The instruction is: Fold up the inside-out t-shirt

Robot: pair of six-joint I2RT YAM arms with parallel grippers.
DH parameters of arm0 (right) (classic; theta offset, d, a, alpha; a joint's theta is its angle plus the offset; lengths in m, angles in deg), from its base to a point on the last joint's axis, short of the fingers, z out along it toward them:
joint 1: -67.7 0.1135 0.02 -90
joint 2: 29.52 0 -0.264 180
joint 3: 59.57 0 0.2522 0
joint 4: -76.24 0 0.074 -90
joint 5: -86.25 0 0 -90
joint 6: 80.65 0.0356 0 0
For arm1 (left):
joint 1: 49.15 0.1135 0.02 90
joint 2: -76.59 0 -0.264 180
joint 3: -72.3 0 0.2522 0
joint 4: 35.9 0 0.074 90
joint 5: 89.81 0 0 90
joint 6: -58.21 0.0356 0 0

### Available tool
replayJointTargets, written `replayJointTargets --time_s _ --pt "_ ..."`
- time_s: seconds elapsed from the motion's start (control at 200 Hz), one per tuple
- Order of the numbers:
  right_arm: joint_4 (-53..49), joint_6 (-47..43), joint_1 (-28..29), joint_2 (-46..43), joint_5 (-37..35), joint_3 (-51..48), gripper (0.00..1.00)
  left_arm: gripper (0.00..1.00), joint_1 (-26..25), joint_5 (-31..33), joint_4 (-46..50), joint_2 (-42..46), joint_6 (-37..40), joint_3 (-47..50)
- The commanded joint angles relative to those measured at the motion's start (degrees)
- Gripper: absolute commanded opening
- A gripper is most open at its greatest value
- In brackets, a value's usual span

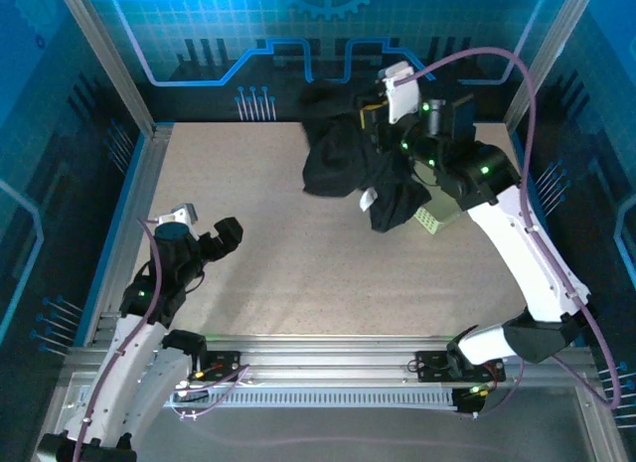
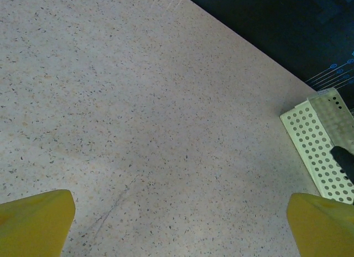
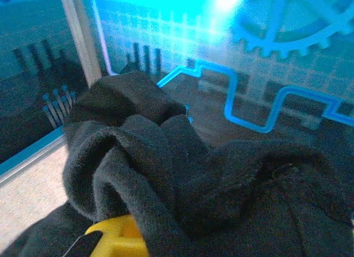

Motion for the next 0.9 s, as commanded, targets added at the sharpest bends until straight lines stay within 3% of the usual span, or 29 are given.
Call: replayJointTargets --time_s 0.0,0.28,0.44,0.635,0.895 --pt "2.32 2.92 0.91 -0.8 0.64 -4.22 0.0 0.99 -0.29 1.12 1.45 0.61 0.37 -0.61" --pt "8.88 15.11 -1.83 11.1 2.97 -26.17 0.0 0.99 -0.23 0.68 0.66 1.32 -0.31 0.75" --pt "7.55 17.68 -8.63 17.22 -4.08 -30.22 0.0 0.99 -0.34 1.01 1.91 1.85 0.72 0.18" --pt "4.75 19.87 -15.53 15.49 -9.17 -33.5 0.0 0.99 -0.33 1.52 1.96 2.79 0.49 1.06" --pt "1.36 23.02 -25.48 17.58 -9.38 -31.95 0.0 0.99 -0.29 1.74 1.58 2.63 0.57 0.81"
